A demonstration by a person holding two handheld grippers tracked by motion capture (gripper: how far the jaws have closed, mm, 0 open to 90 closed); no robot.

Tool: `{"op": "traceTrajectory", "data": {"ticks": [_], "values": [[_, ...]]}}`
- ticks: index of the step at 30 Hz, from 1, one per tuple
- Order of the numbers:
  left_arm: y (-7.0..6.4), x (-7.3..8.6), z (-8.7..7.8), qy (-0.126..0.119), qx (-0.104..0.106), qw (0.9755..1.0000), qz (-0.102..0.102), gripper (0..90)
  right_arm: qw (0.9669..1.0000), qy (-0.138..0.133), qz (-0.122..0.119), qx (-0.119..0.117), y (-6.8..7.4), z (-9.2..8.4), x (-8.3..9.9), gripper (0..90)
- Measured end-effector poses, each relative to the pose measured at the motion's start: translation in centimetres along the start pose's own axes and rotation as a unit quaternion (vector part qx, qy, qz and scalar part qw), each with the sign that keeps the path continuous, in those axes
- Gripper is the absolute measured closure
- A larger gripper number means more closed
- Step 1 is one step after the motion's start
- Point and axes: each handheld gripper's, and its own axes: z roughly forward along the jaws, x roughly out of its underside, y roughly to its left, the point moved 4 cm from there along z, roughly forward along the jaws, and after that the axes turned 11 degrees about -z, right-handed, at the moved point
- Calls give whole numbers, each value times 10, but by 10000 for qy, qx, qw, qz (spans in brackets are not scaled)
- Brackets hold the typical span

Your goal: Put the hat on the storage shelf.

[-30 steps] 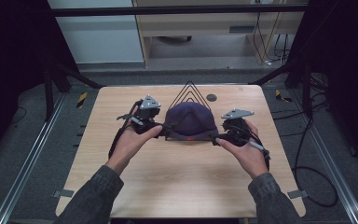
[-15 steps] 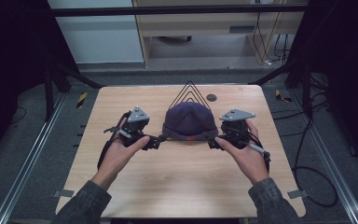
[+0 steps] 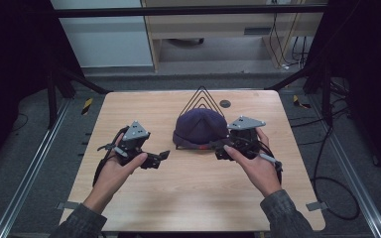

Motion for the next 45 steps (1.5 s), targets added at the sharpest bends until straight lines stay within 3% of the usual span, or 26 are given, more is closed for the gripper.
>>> {"op": "traceTrajectory", "data": {"ticks": [5,13,18,22,25,33,39,45], "values": [[6,7,-7,7,-41,10000,38,51,10000,-55,1,-23,3,0,-3,77],[24,24,-15,16,-130,9999,-101,45,9999,-11,-71,-127,9,8,-4,61],[41,41,-18,28,-189,9993,-308,46,9997,14,-103,-231,14,18,-3,58],[53,55,-20,82,-351,9983,-451,52,9994,116,-122,-316,22,31,0,70],[60,64,-24,63,-387,9976,-568,52,9991,131,-183,-351,29,39,0,81],[75,84,-29,225,-637,9958,-614,52,9975,176,-319,-604,57,58,6,92],[88,94,-26,323,-773,9950,-547,53,9951,409,-419,-792,73,77,18,104],[98,107,-21,405,-872,9930,-687,45,9924,614,-555,-908,86,88,22,113]]}}
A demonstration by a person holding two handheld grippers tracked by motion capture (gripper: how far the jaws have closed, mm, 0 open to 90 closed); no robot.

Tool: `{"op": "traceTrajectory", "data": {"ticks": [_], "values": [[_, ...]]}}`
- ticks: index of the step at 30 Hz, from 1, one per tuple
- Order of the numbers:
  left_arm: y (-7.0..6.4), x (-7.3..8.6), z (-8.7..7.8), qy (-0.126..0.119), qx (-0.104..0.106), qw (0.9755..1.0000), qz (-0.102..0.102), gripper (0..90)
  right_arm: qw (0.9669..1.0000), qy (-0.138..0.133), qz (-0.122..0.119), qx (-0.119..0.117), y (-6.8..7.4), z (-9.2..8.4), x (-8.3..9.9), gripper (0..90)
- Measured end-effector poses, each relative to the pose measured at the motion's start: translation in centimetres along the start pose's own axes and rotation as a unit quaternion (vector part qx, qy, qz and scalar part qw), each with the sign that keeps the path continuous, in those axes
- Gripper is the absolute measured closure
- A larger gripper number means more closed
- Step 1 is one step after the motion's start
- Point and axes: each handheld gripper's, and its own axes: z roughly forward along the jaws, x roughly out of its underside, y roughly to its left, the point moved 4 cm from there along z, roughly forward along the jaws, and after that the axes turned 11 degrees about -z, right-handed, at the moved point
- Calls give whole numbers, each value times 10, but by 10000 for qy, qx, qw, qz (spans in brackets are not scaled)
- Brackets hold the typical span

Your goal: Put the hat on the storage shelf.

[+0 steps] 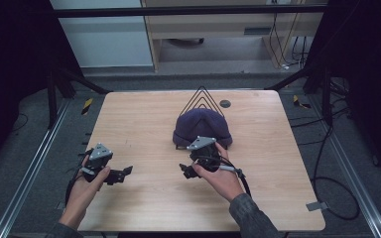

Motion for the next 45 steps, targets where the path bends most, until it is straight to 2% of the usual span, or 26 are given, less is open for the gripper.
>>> {"op": "traceTrajectory", "data": {"ticks": [6,10,13,15,20,24,36,43,45], "values": [[6,10,5,95,-55,9999,-24,45,9995,106,-146,-256,12,12,0,117],[10,14,9,130,-82,9999,-49,45,9993,144,-147,-319,15,17,1,118],[12,16,11,130,-117,9998,-1,45,9992,149,-145,-342,16,22,1,125],[12,18,14,110,-101,9999,-5,46,9993,98,-56,-355,18,28,3,132],[12,24,20,144,-113,9998,72,47,9989,169,-59,-432,22,37,5,131],[13,27,23,121,-122,9998,40,47,9989,146,-16,-450,23,43,5,131],[21,33,31,138,-237,9996,-36,48,9985,75,387,-383,19,64,7,133],[25,36,35,126,-260,9995,-118,48,9985,116,419,-327,20,71,9,132],[26,37,37,202,-285,9994,-87,47,9984,124,423,-343,21,72,10,129]]}}
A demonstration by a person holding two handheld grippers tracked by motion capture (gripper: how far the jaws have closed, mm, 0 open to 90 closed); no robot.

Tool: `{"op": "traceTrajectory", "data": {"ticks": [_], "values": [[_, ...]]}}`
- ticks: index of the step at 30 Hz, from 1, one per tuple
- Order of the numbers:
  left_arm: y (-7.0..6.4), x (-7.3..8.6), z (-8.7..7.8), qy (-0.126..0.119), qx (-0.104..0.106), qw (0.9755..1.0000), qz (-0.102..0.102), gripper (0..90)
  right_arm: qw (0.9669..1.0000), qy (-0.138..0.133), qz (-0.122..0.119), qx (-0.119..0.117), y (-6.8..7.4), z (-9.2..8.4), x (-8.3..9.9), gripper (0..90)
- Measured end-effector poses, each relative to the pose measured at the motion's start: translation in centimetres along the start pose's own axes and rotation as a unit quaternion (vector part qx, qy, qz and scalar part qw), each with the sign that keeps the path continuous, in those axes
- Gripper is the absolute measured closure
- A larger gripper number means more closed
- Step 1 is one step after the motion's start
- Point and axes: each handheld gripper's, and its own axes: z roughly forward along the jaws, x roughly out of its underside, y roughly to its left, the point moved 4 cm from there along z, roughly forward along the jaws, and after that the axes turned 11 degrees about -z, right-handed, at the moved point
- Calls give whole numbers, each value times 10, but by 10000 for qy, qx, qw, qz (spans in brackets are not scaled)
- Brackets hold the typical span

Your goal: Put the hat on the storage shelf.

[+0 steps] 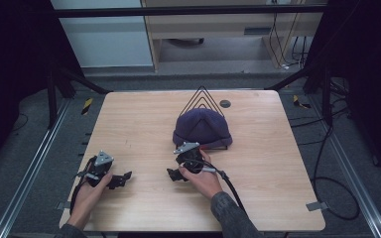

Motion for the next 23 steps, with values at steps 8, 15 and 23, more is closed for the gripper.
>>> {"op": "traceTrajectory", "data": {"ticks": [8,15,23], "values": [[0,4,7,95,-89,9999,-47,45,10000,78,-32,23,4,7,4,107],[0,5,7,21,-119,9999,-64,32,9996,-45,-194,193,8,11,6,78],[0,4,9,49,-103,9999,-23,2,9995,-30,-147,269,8,6,10,78]]}}
